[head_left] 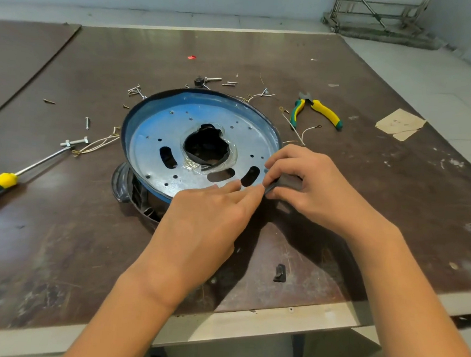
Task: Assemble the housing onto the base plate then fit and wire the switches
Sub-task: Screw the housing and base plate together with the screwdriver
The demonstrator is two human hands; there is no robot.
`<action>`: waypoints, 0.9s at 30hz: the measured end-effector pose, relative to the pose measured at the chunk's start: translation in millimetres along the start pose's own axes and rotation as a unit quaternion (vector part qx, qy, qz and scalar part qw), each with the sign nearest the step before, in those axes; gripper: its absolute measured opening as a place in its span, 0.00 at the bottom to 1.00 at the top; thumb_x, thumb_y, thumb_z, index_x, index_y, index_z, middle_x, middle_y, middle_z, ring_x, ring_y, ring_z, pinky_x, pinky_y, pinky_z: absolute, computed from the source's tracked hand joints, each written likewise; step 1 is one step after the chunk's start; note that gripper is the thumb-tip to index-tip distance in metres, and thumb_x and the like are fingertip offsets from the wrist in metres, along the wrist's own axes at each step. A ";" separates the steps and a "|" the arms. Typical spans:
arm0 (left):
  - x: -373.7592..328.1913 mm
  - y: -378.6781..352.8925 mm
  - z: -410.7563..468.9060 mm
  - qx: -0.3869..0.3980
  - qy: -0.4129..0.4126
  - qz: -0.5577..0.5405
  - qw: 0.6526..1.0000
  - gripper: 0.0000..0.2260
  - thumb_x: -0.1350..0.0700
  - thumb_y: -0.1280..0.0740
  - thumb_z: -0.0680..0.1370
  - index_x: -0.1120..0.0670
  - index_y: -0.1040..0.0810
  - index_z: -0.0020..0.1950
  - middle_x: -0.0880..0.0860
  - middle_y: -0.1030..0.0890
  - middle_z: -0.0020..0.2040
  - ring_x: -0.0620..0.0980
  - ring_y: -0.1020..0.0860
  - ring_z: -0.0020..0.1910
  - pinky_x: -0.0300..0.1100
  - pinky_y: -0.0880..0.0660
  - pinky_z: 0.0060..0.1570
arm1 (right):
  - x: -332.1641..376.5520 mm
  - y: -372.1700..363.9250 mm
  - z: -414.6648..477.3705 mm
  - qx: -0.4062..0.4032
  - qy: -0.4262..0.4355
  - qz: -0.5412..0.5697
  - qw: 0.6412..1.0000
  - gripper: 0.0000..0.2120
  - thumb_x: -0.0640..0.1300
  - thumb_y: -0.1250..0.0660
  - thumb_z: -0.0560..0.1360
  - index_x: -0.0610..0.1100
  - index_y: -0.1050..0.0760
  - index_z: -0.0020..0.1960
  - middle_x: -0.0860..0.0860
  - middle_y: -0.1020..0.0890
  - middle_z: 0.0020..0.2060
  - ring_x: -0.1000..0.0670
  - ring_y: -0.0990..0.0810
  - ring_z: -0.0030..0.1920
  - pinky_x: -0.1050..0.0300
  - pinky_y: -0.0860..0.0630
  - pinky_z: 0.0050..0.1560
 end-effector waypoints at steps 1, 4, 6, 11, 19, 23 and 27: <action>-1.7 2.4 0.0 -0.002 0.004 0.013 1.000 0.27 0.60 0.40 0.66 0.48 0.25 0.64 0.46 0.18 0.45 0.50 0.16 0.48 0.37 0.53 0.27 | -0.6 -0.7 0.0 0.000 0.002 0.001 1.000 0.10 0.39 0.23 0.71 0.52 0.18 0.46 0.53 0.20 0.53 0.52 0.23 0.57 0.50 0.26 0.60; -6.4 4.7 2.3 0.024 0.015 0.030 0.999 0.23 0.59 0.36 0.66 0.48 0.24 0.60 0.46 0.21 0.41 0.49 0.18 0.39 0.39 0.58 0.29 | -3.8 -3.4 0.0 0.008 0.001 -0.003 1.000 0.09 0.39 0.24 0.71 0.52 0.17 0.47 0.54 0.20 0.54 0.54 0.23 0.57 0.55 0.26 0.61; -7.4 5.1 3.5 0.039 0.025 0.029 0.998 0.21 0.58 0.33 0.67 0.48 0.25 0.59 0.46 0.24 0.39 0.49 0.24 0.32 0.40 0.58 0.28 | -5.2 -5.0 0.1 0.011 0.000 0.001 1.000 0.11 0.38 0.24 0.71 0.54 0.19 0.46 0.54 0.20 0.55 0.56 0.23 0.57 0.63 0.28 0.60; -7.6 6.8 4.0 0.049 0.028 0.020 0.998 0.21 0.57 0.33 0.69 0.47 0.24 0.62 0.45 0.22 0.39 0.48 0.24 0.30 0.39 0.57 0.26 | -4.8 -6.5 0.5 0.017 -0.002 -0.008 1.000 0.12 0.38 0.25 0.72 0.56 0.19 0.47 0.55 0.21 0.57 0.58 0.24 0.59 0.70 0.32 0.59; -12.1 0.0 3.1 0.070 0.030 0.017 0.997 0.27 0.60 0.28 0.69 0.51 0.25 0.67 0.48 0.19 0.42 0.51 0.25 0.26 0.39 0.52 0.24 | -1.8 -8.5 1.5 0.062 -0.015 -0.042 0.997 0.17 0.36 0.35 0.73 0.54 0.17 0.54 0.54 0.25 0.65 0.54 0.29 0.67 0.51 0.30 0.68; -16.8 1.1 1.0 0.067 0.046 0.022 0.996 0.30 0.58 0.28 0.72 0.50 0.31 0.73 0.48 0.19 0.45 0.50 0.23 0.31 0.41 0.54 0.25 | -3.6 -8.1 0.7 0.057 -0.014 -0.039 0.998 0.16 0.38 0.34 0.73 0.54 0.17 0.54 0.55 0.24 0.67 0.54 0.29 0.68 0.51 0.31 0.69; -18.4 5.7 -2.0 0.054 0.080 0.026 0.995 0.29 0.57 0.31 0.75 0.50 0.34 0.75 0.49 0.20 0.47 0.51 0.20 0.37 0.42 0.51 0.26 | -3.2 -10.5 1.1 0.059 0.006 -0.049 0.997 0.12 0.44 0.31 0.73 0.56 0.17 0.54 0.56 0.24 0.67 0.56 0.29 0.68 0.57 0.35 0.68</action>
Point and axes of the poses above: each hand's wrist, its own z-axis towards the middle knuckle, its own y-axis out of the back of the hand, x = y × z, the point moved 5 cm from there along z, towards the middle knuckle
